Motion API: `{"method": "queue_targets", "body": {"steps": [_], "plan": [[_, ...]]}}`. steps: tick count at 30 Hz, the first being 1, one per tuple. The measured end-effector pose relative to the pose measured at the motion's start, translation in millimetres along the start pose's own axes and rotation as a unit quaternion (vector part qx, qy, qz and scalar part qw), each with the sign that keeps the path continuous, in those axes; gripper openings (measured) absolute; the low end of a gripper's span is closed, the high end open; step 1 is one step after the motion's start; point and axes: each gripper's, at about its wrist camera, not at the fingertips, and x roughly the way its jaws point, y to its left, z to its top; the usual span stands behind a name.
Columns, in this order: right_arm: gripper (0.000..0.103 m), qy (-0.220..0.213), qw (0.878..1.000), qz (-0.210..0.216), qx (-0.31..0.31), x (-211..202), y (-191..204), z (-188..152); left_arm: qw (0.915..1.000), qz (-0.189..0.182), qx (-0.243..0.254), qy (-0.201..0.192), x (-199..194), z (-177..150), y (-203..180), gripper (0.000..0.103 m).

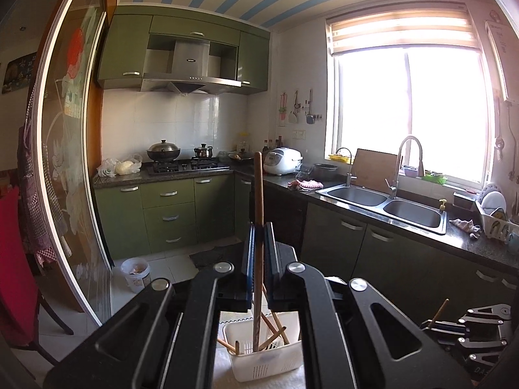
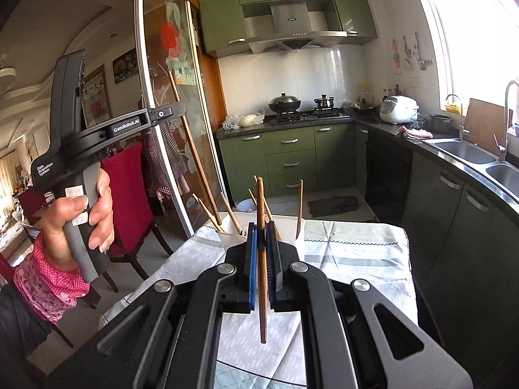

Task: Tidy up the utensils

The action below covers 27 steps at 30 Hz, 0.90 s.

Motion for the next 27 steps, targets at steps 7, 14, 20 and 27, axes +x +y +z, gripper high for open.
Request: {"method": "queue_targets", "body": {"steps": [7,14,20,27], "plan": [[0.006,-0.008,1.000,0.005,0.004,-2.8,-5.1,5.7,0.9993,0.024,0.004,0.027,42.0,-18.5,2.1,0.005],[0.006,-0.046,0.999,0.002,-0.003,-3.8,4.5,44.8,0.9978,0.022,-0.004,0.062,61.4,-45.7,11.3,0.030],[0.006,-0.095,0.995,-0.020,0.005,21.5,0.3,99.8,0.9990,0.023,-0.014,0.036,25.1,-49.1,19.2,0.042],[0.006,-0.055,0.998,-0.036,0.013,103.2,-11.6,114.6,0.9993,0.036,-0.007,0.012,-40.7,-72.7,31.3,0.056]]}}
